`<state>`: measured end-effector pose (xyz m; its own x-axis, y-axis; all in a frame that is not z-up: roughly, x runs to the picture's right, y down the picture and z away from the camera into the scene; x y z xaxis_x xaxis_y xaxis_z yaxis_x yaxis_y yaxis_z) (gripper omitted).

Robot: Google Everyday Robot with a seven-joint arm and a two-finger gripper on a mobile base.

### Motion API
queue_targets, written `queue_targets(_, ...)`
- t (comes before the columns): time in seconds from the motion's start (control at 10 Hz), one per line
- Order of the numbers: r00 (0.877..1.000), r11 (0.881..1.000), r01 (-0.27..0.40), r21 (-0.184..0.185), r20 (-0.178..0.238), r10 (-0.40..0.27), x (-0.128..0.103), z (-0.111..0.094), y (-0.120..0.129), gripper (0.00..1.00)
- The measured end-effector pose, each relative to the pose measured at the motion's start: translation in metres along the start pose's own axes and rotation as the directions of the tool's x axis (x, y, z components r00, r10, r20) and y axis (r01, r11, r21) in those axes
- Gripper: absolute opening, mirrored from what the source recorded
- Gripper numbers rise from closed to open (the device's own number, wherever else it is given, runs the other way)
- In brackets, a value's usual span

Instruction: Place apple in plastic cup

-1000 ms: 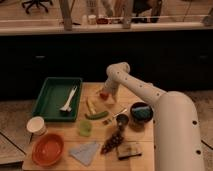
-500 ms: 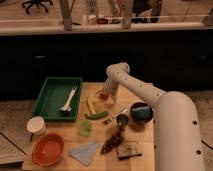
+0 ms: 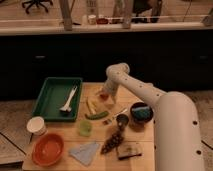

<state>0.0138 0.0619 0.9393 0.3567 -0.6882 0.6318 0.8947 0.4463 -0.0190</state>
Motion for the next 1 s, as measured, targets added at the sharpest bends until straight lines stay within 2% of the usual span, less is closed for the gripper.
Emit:
queue_targets(0.6,0.995,0.997,-0.077,0.008,-0.065,0.078,0.010,-0.001,0.004,0.80)
queue_targets(1.0,0.990,0.992,-0.123,0.024,-0.064,0.124,0.020,0.004,0.012,0.80)
